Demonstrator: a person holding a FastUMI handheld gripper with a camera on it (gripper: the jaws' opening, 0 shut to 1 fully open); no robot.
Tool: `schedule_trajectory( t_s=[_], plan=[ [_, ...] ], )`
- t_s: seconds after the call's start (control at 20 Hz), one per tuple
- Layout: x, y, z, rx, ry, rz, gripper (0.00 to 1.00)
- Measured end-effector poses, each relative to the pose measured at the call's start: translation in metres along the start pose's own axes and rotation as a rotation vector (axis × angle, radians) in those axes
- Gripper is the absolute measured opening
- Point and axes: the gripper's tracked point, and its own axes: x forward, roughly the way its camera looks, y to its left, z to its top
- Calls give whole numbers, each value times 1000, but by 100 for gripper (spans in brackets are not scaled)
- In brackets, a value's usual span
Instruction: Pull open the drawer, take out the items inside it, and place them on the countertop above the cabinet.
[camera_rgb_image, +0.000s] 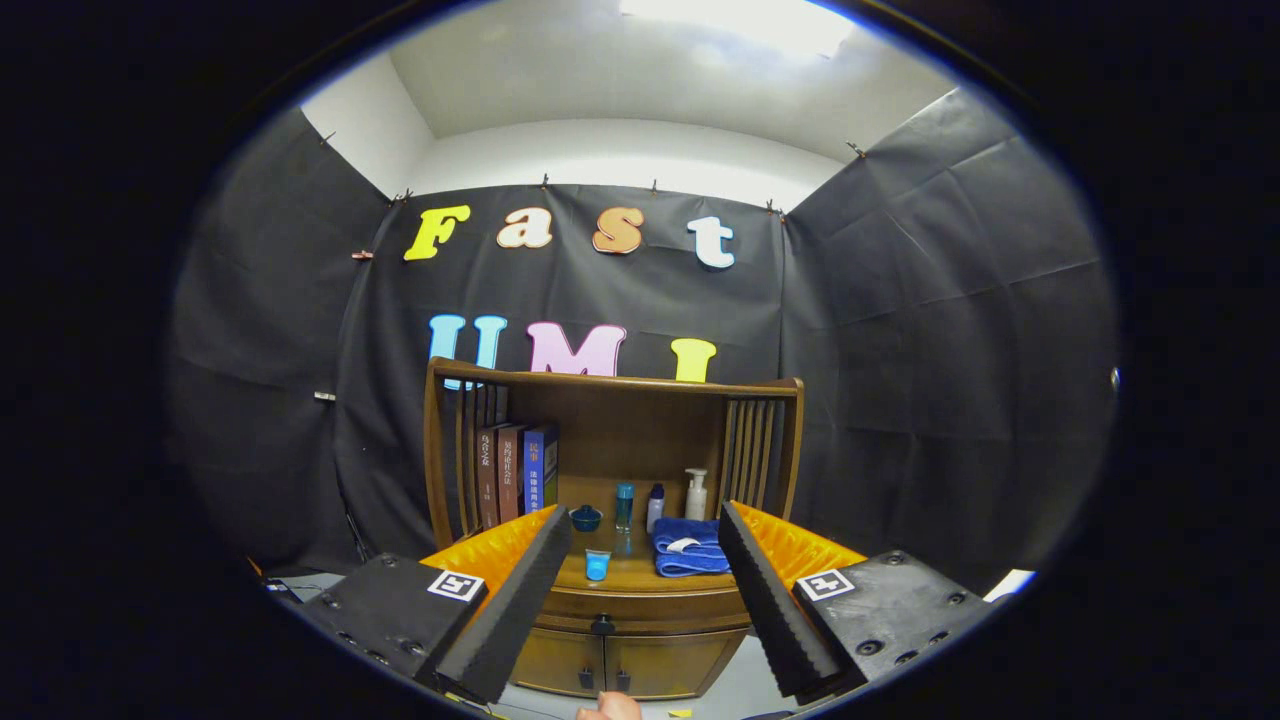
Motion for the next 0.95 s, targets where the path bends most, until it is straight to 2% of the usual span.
schedule_trajectory(
  t_s=[0.95],
  plan=[
    [1, 1, 4, 6, -5, 3, 98]
  ],
)
